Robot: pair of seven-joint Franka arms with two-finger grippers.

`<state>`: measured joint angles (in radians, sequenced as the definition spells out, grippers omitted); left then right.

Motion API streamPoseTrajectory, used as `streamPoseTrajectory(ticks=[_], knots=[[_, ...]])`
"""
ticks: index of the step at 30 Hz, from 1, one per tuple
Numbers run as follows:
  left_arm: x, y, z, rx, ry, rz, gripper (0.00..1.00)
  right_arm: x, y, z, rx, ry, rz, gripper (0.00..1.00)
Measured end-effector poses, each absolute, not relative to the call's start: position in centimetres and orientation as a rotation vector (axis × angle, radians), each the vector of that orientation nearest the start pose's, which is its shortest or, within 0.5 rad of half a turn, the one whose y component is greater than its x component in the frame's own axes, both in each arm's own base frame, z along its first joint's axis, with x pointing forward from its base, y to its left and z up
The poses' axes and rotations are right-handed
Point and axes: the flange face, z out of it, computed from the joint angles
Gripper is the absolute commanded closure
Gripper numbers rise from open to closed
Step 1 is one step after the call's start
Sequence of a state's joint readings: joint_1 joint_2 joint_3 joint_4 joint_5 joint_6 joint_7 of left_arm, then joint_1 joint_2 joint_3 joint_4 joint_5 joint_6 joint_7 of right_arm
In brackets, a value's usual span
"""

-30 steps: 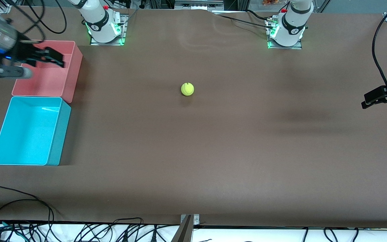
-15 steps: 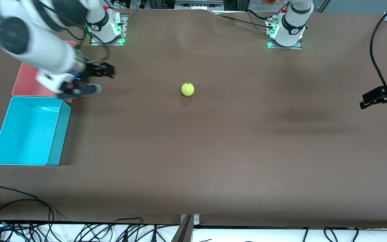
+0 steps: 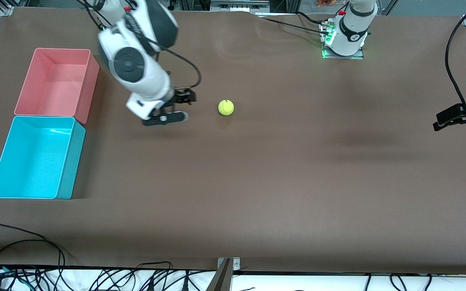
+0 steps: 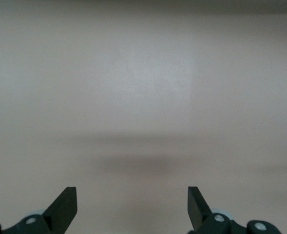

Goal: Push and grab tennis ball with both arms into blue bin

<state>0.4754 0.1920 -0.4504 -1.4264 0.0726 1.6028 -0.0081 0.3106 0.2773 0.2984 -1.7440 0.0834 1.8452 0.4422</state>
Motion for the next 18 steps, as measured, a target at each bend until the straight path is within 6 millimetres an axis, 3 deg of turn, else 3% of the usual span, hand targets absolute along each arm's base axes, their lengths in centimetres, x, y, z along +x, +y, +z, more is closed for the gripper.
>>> streamPoseTrajectory(ticks=[9, 18], knots=[[60.9, 4.9, 59.3, -3.151, -0.067, -0.005, 0.0, 48.3, 40.9, 35.3, -3.103, -0.088, 0.313, 0.0], [60.8, 5.0, 59.4, -3.15, -0.072, 0.001, 0.0, 44.3, 46.7, 28.7, -3.187, 0.005, 0.256, 0.0]])
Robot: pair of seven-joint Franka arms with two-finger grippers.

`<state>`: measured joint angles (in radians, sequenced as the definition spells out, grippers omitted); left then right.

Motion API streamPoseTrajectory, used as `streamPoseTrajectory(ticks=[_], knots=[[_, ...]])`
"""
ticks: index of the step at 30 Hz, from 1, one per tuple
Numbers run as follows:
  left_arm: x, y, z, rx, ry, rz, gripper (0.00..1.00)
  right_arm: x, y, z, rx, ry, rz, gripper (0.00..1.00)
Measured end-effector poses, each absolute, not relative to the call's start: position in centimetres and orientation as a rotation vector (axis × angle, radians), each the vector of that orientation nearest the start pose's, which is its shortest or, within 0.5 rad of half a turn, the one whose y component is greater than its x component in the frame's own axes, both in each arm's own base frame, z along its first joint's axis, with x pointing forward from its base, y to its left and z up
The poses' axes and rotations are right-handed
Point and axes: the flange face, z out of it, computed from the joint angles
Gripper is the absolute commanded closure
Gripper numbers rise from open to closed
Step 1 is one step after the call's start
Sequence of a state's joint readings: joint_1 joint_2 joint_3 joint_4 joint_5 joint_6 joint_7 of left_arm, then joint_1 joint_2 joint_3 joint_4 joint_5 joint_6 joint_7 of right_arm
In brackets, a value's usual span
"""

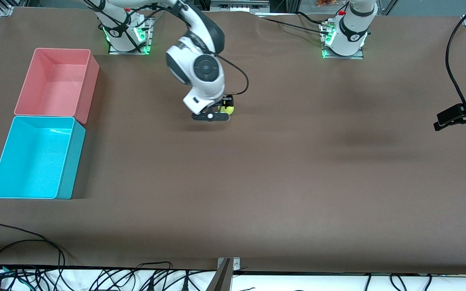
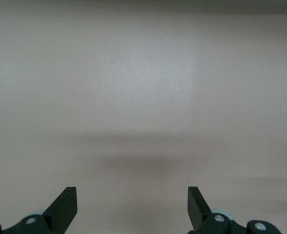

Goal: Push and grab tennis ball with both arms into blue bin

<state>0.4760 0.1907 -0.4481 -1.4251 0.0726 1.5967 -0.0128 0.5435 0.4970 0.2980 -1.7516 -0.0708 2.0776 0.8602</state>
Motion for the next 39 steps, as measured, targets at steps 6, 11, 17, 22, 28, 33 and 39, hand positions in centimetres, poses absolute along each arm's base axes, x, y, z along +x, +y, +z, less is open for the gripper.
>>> streamPoseTrajectory(ticks=[6, 11, 17, 22, 28, 33, 39], knots=[[60.7, 5.1, 59.7, -3.149, -0.075, 0.0, 0.0, 42.3, 48.7, 25.4, -3.23, 0.013, 0.22, 0.0], [60.7, 5.3, 59.8, -3.149, -0.082, -0.001, 0.0, 42.5, 49.0, 24.4, -3.21, 0.024, 0.199, 0.0], [60.6, 5.7, 59.7, -3.148, -0.094, 0.0, 0.0, 42.6, 49.1, 23.0, -3.202, 0.026, 0.205, 0.0], [60.6, 5.9, 59.8, -3.147, -0.098, 0.0, 0.0, 42.1, 49.4, 21.7, -3.201, 0.02, 0.221, 0.0], [60.6, 5.9, 59.8, -3.147, -0.099, -0.001, 0.0, 41.0, 50.4, 20.5, -3.196, 0.05, 0.224, 0.0], [60.6, 5.9, 59.8, -3.147, -0.099, -0.002, 0.0, 40.1, 50.8, 19.6, -3.202, 0.056, 0.237, 0.23], [60.6, 5.9, 59.9, -3.147, -0.1, -0.003, 0.0, 39.7, 50.4, 18.7, -3.221, 0.038, 0.244, 0.63]])
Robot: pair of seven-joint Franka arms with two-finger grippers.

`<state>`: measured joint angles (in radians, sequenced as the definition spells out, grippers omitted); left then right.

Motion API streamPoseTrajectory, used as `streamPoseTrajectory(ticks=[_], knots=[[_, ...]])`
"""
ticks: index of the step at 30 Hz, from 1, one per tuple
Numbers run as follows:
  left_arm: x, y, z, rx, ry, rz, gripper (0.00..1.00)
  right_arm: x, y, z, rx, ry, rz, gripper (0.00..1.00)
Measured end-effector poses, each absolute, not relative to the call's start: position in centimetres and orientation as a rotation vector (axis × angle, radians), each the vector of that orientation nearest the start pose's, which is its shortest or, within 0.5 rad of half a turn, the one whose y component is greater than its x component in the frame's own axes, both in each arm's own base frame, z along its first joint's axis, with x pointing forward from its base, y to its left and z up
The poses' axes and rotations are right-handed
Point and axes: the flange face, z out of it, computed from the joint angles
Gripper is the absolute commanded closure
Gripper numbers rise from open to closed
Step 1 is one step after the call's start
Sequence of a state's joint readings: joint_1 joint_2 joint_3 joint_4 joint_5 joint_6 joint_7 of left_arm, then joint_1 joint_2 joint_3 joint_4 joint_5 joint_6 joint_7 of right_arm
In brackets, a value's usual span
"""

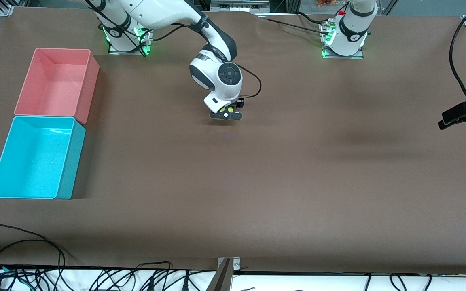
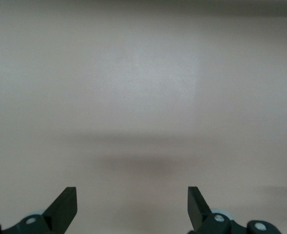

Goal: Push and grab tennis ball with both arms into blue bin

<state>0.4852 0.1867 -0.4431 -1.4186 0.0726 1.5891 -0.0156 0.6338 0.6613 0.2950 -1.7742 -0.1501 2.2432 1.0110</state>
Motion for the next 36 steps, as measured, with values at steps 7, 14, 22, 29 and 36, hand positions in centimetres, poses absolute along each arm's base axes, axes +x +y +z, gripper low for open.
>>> streamPoseTrajectory(ticks=[7, 14, 22, 29, 36], knots=[[60.6, 5.9, 59.9, -3.147, -0.1, -0.003, 0.0, 39.9, 50.5, 19.1, -3.216, 0.03, 0.22, 0.63], [60.6, 5.9, 59.9, -3.147, -0.1, -0.003, 0.0, 41.5, 49.7, 21.7, -3.237, -0.012, 0.2, 0.63], [60.6, 5.9, 59.9, -3.147, -0.1, -0.003, 0.0, 44.8, 47.4, 26.6, -3.302, -0.148, 0.28, 0.63], [60.6, 5.9, 59.9, -3.147, -0.1, -0.003, 0.0, 48.5, 43.5, 30.8, -3.313, -0.304, 0.364, 0.62], [60.6, 5.8, 59.9, -3.147, -0.1, -0.003, 0.0, 53.3, 35.9, 36.2, -3.29, -0.383, 0.398, 0.59]])
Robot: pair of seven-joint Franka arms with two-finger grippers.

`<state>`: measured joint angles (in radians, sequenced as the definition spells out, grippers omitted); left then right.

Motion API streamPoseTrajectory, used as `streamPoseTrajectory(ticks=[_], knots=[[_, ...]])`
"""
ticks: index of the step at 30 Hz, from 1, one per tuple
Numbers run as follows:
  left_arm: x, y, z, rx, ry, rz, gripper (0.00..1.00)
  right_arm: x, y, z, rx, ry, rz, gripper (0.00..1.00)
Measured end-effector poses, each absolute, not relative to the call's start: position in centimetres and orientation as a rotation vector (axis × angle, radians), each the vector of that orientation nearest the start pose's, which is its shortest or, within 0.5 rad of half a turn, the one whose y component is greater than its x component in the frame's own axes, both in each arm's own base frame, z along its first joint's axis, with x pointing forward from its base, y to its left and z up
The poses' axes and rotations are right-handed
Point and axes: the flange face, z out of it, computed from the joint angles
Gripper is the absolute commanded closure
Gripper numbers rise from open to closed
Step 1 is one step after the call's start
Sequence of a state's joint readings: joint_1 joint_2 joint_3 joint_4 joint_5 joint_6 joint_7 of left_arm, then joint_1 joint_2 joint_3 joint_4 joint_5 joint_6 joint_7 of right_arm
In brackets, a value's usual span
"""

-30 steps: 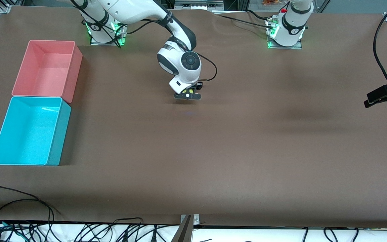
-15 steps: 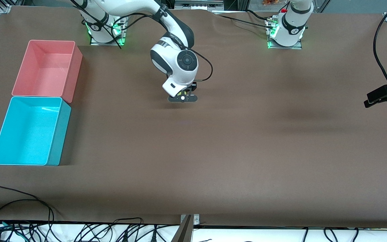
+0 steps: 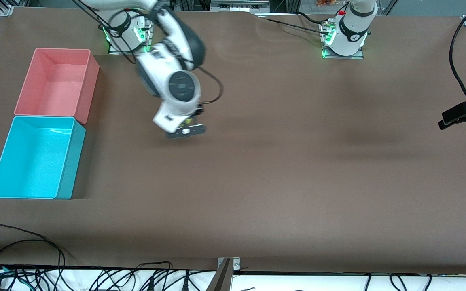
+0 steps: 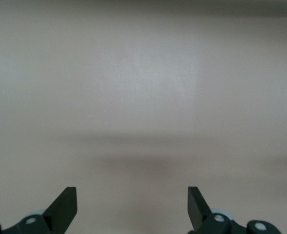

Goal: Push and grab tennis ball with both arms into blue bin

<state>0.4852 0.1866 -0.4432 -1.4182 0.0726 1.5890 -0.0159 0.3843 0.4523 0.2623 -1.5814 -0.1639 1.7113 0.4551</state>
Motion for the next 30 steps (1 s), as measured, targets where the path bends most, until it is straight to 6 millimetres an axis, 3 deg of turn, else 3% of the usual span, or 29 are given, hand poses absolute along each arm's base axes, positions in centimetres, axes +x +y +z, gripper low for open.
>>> streamPoseTrajectory(ticks=[6, 14, 19, 24, 30], knots=[[60.6, 5.8, 59.9, -3.147, -0.1, -0.003, 0.0, 56.7, 27.7, 40.0, -3.254, -0.458, 0.434, 0.59], [60.6, 5.8, 59.9, -3.147, -0.1, -0.003, 0.0, 60.6, 14.7, 41.9, -3.174, -0.562, 0.492, 0.59], [60.6, 5.8, 59.9, -3.147, -0.099, -0.003, 0.0, 61.9, 6.1, 41.9, -3.153, -0.545, 0.528, 0.59], [60.6, 5.8, 59.9, -3.147, -0.098, -0.003, 0.0, 62.2, -1.1, 41.3, -3.144, -0.534, 0.567, 0.59], [60.6, 5.8, 59.9, -3.147, -0.098, -0.003, 0.0, 62.1, -6.5, 39.2, -3.144, -0.516, 0.58, 0.59]])
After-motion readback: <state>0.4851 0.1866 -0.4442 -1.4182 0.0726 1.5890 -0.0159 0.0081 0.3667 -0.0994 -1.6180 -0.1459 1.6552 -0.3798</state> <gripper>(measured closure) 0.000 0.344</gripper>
